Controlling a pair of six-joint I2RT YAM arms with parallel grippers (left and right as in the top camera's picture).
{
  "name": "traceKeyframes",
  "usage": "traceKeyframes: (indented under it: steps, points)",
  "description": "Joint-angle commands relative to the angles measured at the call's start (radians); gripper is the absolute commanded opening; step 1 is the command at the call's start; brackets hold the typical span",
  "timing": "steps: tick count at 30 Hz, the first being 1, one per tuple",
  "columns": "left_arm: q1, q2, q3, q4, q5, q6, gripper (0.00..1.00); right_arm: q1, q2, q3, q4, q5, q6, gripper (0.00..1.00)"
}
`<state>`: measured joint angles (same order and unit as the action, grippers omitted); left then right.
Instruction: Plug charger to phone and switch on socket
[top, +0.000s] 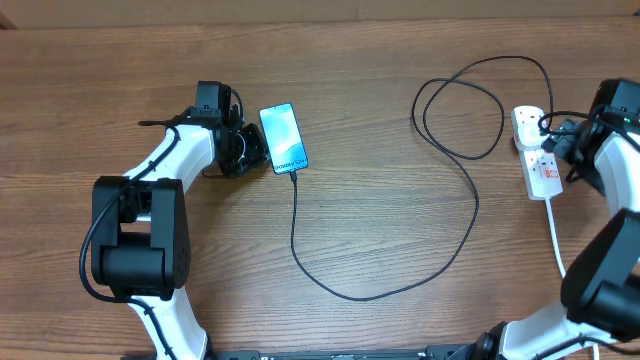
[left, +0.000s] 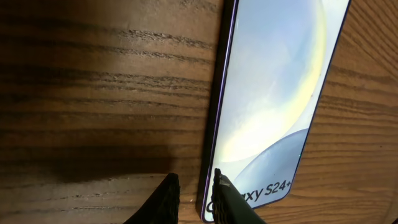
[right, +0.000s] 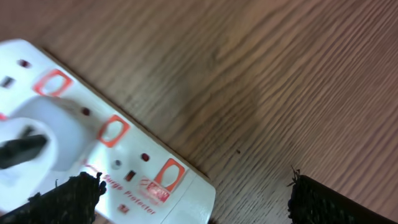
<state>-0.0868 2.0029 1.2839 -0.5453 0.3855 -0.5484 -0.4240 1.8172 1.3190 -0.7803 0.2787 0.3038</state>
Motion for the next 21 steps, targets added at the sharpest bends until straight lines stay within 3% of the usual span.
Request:
traceKeyframes:
  steps: [1,21]
  points:
    - [0.004,-0.014,0.003,0.004,0.008,0.002,0.21,-0.014,-0.006,0.007,0.005,-0.018,0.014,1.00]
    - [0.003,-0.014,0.003,0.008,0.008,0.002,0.22,-0.087,0.090,-0.045,0.117,-0.161,-0.025,1.00]
